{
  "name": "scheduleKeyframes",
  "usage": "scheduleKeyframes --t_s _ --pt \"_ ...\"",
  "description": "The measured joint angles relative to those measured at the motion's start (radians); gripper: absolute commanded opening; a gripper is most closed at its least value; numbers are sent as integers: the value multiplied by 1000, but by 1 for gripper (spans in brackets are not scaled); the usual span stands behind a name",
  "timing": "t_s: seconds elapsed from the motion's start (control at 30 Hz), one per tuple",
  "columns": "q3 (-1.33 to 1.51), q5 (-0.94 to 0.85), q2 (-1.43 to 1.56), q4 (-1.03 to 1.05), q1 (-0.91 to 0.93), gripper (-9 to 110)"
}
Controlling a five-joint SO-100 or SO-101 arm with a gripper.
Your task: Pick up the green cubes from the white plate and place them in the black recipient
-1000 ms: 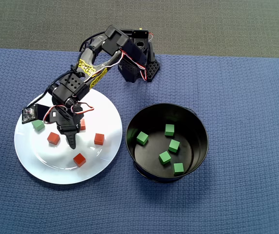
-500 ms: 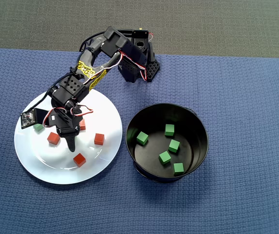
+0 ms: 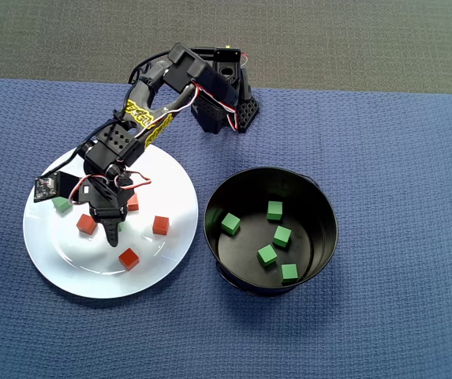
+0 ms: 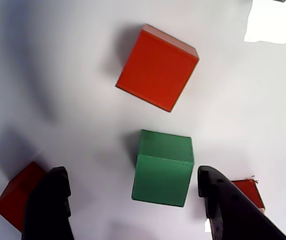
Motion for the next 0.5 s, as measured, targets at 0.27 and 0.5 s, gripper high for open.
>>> scheduleKeyframes --t_s 0.27,0.5 --pt "0 3 -18 -11 0 22" --pt "0 3 -21 -11 2 6"
